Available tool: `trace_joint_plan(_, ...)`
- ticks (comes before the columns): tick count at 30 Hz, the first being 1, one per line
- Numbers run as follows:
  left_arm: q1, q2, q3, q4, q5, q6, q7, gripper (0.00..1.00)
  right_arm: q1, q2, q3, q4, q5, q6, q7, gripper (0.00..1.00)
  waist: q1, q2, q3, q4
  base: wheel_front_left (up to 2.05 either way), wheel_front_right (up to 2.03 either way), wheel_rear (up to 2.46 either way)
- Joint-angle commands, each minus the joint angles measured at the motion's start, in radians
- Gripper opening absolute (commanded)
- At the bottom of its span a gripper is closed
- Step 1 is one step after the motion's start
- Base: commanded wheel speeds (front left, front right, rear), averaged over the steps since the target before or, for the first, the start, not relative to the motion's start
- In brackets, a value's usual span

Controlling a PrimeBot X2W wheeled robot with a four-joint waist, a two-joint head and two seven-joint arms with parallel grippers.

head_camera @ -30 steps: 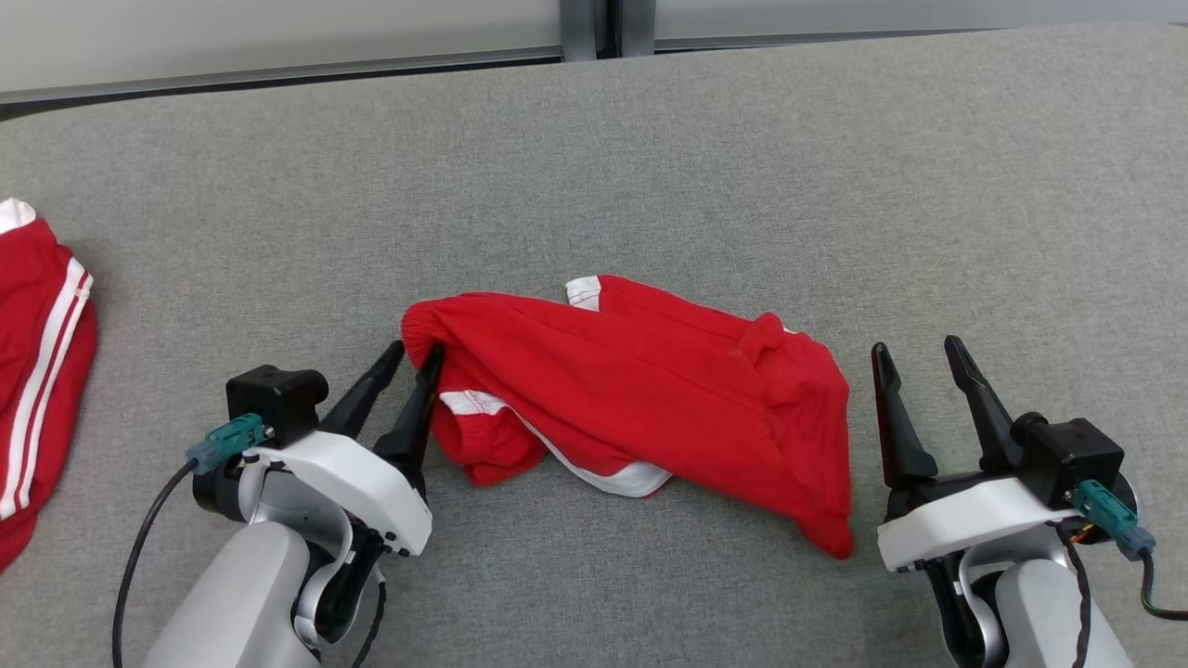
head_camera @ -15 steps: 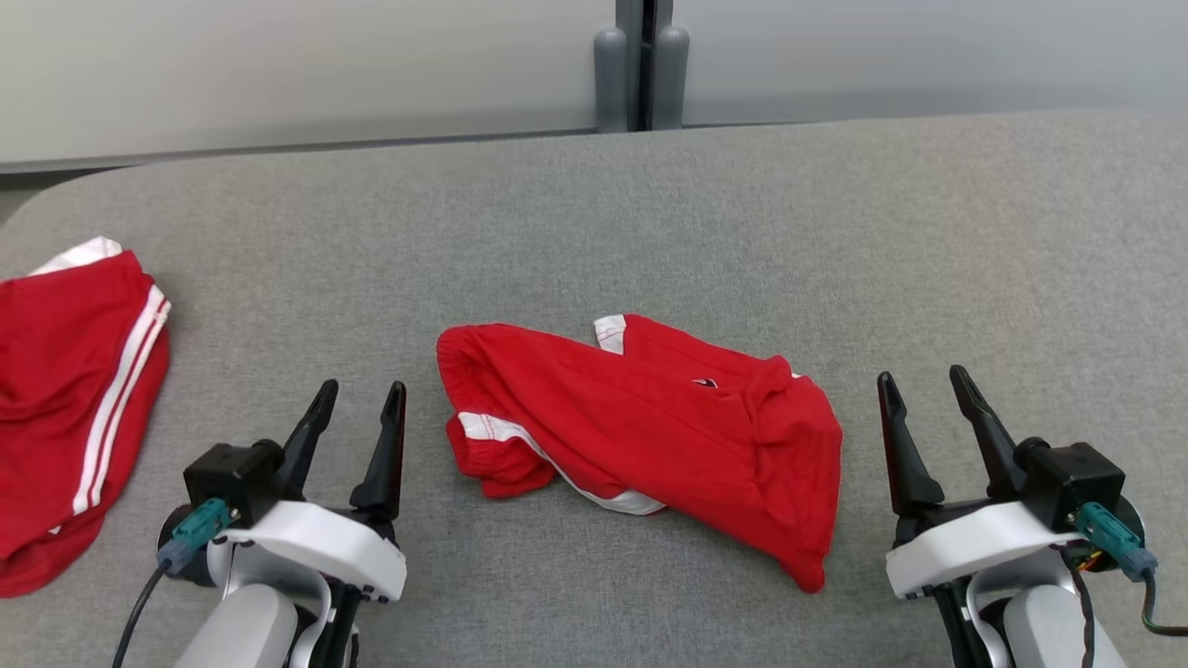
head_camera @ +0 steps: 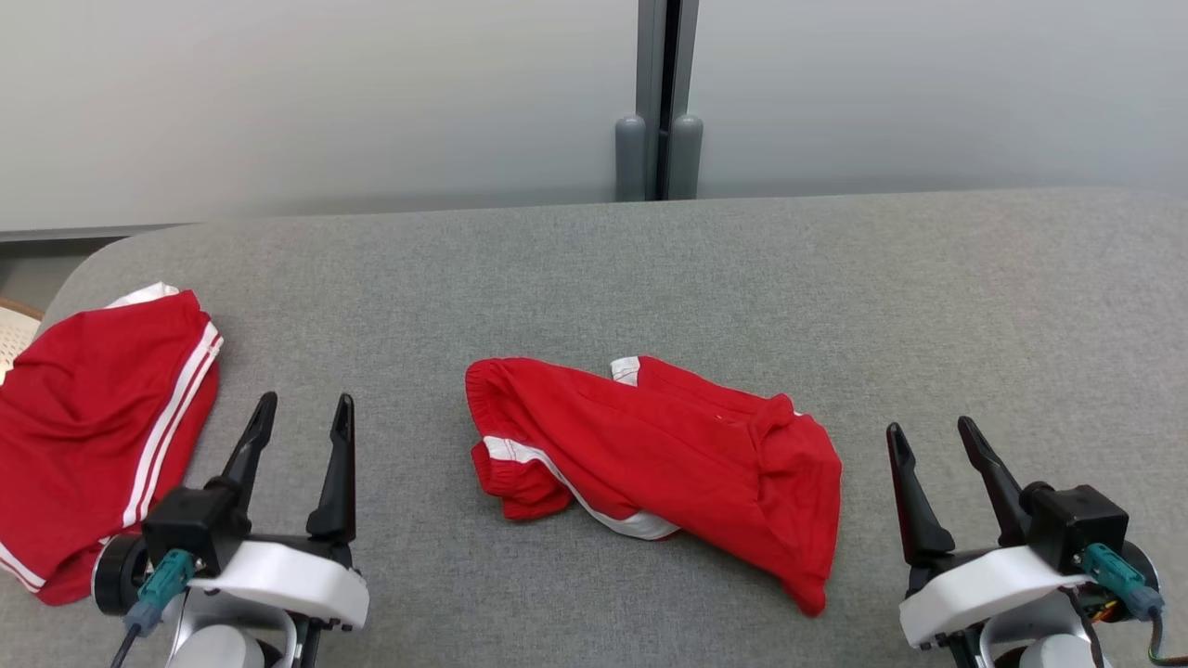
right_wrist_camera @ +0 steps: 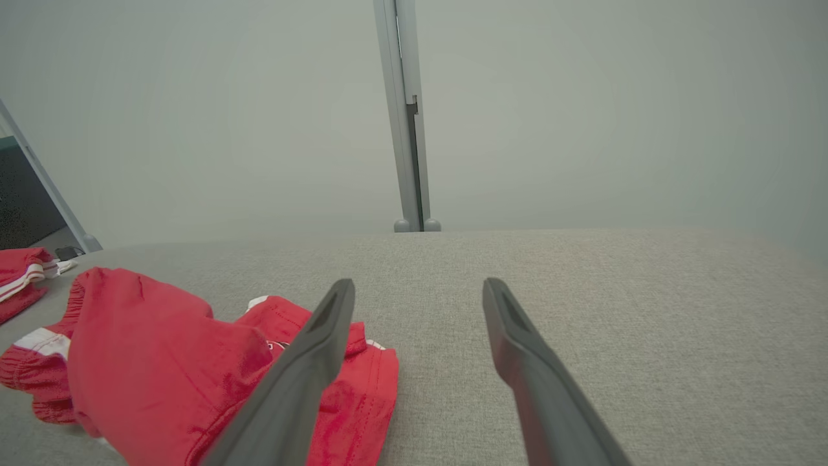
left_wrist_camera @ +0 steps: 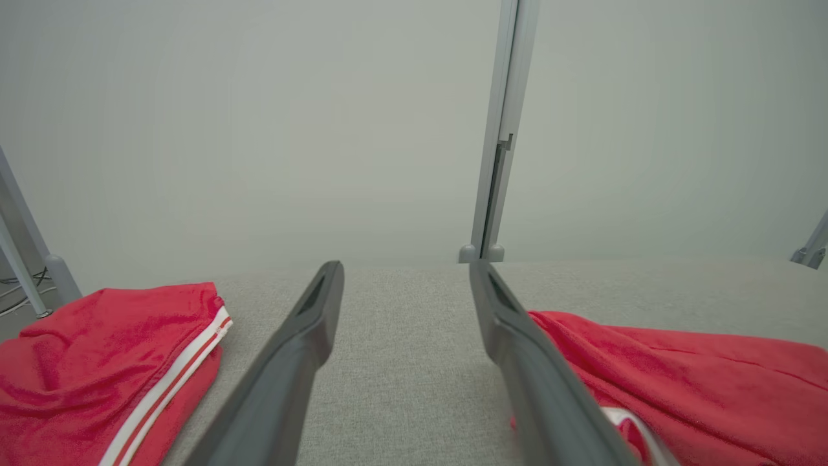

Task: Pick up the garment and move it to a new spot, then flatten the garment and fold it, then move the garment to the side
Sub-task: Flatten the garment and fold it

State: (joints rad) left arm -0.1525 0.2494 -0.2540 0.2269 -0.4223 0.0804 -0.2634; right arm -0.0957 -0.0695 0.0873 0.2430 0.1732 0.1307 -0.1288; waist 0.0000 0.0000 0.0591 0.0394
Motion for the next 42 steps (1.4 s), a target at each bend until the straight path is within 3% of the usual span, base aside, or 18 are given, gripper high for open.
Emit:
trace_joint_plan(1, 0.029, 0.003, 0.009, -0.007, 0.021, -0.003, -0.001, 1.00, 0.019, -0.009, 0.002, -0.008, -0.008, 0.000, 0.006, 1.00, 0.0000, 0.0000, -0.022, 0.001, 0.00, 0.00, 0.00)
trace_joint_plan(10, 0.098, -0.018, 0.026, 0.001, 0.065, -0.024, -0.001, 1.00, 0.056, -0.013, -0.003, -0.044, -0.010, 0.000, 0.031, 1.00, 0.0000, 0.0000, -0.045, 0.003, 0.00, 0.00, 0.00)
trace_joint_plan(24, 0.072, -0.037, 0.042, 0.028, 0.092, -0.050, -0.002, 1.00, 0.074, 0.000, 0.028, -0.048, 0.000, 0.000, 0.043, 1.00, 0.0000, 0.0000, -0.037, 0.013, 0.00, 0.00, 0.00)
trace_joint_plan(33, 0.035, -0.061, 0.046, 0.021, 0.105, -0.062, -0.002, 1.00, 0.114, 0.011, 0.222, 0.058, 0.031, 0.000, 0.062, 1.00, 0.0000, 0.0000, 0.019, 0.052, 0.00, 0.00, 0.00)
trace_joint_plan(40, 0.010, -0.082, 0.055, 0.013, 0.116, -0.078, -0.002, 1.00, 0.057, 0.015, 0.232, 0.156, 0.012, 0.000, 0.024, 1.00, 0.0000, 0.0000, 0.059, 0.076, 0.00, 0.00, 0.00)
trace_joint_plan(41, 0.006, -0.084, 0.057, 0.013, 0.119, -0.080, -0.002, 1.00, 0.049, 0.015, 0.229, 0.163, 0.012, 0.000, 0.021, 0.55, 0.0000, 0.0000, 0.063, 0.077, 0.00, 0.00, 0.00)
trace_joint_plan(42, 0.002, -0.086, 0.060, 0.013, 0.122, -0.083, -0.002, 1.00, 0.038, 0.016, 0.225, 0.169, 0.011, 0.000, 0.018, 0.36, 0.0000, 0.0000, 0.065, 0.078, 0.00, 0.00, 0.00)
